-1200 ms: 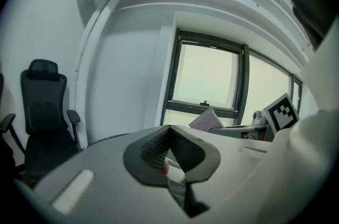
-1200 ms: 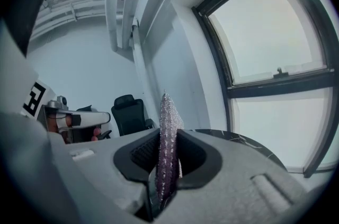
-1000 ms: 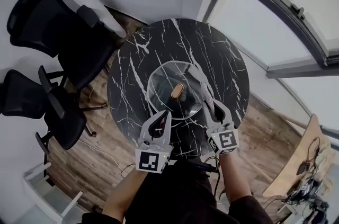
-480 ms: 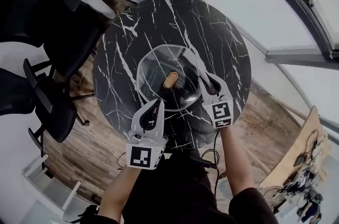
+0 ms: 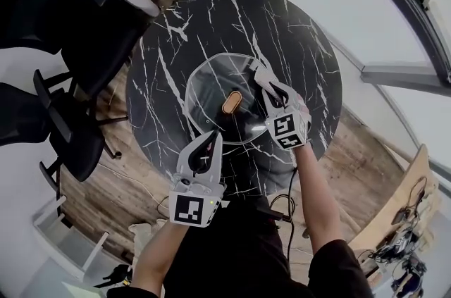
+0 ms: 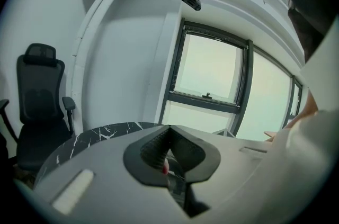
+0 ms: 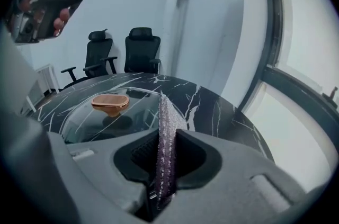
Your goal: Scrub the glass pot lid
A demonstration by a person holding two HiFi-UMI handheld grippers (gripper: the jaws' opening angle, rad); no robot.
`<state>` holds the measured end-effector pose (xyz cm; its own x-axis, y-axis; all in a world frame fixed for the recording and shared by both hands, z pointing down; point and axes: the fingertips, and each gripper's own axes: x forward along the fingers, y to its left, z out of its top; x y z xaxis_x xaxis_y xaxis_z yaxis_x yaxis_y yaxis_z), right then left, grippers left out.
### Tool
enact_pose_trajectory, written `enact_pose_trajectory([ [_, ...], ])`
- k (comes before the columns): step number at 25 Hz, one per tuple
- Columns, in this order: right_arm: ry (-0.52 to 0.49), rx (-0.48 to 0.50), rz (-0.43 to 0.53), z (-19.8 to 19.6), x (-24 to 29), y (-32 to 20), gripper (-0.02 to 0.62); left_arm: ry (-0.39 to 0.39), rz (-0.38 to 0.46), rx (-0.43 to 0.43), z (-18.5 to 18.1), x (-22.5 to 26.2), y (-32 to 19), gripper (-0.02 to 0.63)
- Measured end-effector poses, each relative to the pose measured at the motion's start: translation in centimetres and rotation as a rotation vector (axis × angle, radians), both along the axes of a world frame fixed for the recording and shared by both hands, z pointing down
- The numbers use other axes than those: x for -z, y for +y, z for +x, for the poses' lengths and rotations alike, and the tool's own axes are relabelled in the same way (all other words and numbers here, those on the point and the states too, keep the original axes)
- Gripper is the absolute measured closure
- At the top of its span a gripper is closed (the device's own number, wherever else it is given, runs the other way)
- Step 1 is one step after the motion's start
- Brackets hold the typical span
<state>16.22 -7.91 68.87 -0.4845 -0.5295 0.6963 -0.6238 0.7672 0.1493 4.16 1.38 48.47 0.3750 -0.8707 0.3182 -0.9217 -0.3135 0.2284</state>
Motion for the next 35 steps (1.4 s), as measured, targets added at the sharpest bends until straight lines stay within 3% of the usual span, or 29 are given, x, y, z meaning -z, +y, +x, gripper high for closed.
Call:
enact_pose_trajectory([
  [8, 0.038, 0.058, -0.047, -1.0, -1.3, 1.1, 0.523, 0.013, -0.002, 0.026, -0.7, -0.1, 0.5, 0.603],
  [21, 0.077, 0.085, -0.028, -1.8, -1.1, 3.6, 0.523, 0.028, 0.029, 0.043, -1.0, 0.8, 1.7, 0.603],
  [35, 0.076, -0.013, -0.076, -3.1, -1.5, 8.7, 0.523, 0.029, 0.034, 0.035, -2.6, 1.7, 3.5, 0.603],
])
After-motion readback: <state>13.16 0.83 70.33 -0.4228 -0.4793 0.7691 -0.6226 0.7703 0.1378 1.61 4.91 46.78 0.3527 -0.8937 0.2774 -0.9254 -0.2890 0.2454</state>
